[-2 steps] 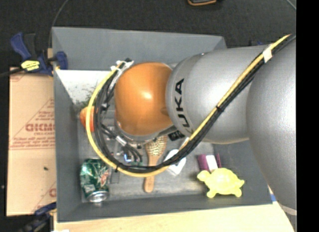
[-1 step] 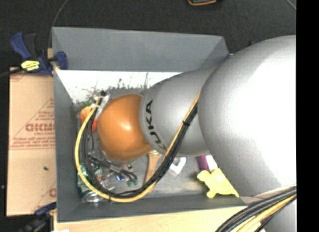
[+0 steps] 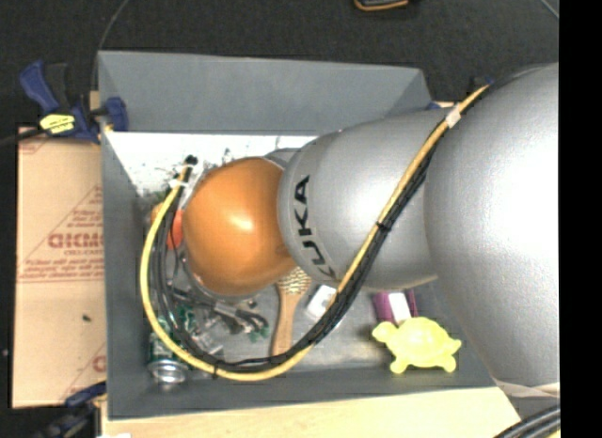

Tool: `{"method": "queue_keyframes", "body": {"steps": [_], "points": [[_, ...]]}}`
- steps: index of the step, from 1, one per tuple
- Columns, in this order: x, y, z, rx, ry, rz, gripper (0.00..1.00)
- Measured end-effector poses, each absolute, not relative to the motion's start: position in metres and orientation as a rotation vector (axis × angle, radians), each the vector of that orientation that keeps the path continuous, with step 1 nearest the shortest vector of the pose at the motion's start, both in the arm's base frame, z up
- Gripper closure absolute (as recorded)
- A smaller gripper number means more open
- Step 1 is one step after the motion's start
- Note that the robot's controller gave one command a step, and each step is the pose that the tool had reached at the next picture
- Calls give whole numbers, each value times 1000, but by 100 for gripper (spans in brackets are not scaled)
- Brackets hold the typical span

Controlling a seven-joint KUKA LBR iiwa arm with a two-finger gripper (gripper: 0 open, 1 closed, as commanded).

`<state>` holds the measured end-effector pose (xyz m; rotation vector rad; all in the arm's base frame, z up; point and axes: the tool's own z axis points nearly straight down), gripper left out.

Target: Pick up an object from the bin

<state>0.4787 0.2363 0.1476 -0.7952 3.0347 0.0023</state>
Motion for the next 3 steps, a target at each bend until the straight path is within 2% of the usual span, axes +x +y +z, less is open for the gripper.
{"method": "queue_keyframes", "body": {"steps": [1, 2, 3], "points": [[485, 224, 101, -1180, 2896, 5, 0], [506, 231, 70, -503, 3086, 12, 0], [479, 223, 71, -1797, 2551, -1, 100]]}}
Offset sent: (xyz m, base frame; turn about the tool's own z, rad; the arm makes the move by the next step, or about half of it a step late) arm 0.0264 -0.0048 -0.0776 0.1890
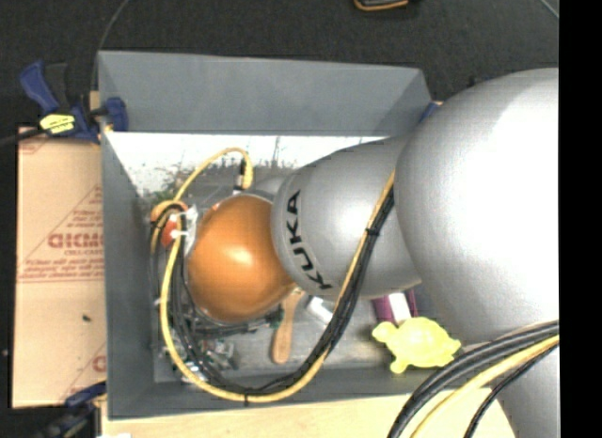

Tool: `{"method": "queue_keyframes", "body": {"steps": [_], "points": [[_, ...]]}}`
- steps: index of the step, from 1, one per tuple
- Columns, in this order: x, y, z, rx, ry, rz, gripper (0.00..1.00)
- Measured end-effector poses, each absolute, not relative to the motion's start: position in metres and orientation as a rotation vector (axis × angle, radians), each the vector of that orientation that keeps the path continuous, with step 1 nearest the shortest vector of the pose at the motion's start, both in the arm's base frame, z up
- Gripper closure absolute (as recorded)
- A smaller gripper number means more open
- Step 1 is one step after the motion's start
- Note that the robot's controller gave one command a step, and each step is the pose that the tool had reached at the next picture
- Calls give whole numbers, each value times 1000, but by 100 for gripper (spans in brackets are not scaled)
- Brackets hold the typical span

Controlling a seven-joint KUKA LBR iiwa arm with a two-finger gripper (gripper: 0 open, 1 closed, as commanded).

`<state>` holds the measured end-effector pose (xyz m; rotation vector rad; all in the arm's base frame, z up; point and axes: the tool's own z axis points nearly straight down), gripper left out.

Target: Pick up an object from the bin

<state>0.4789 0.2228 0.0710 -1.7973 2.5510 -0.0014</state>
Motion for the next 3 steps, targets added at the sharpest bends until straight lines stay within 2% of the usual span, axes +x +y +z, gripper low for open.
{"method": "queue_keyframes", "body": {"steps": [1, 2, 3], "points": [[477, 222, 72, -1804, 2541, -2, 100], [474, 221, 89, -1810, 2552, 4, 100], [475, 222, 140, -1807, 2546, 2, 100]]}}
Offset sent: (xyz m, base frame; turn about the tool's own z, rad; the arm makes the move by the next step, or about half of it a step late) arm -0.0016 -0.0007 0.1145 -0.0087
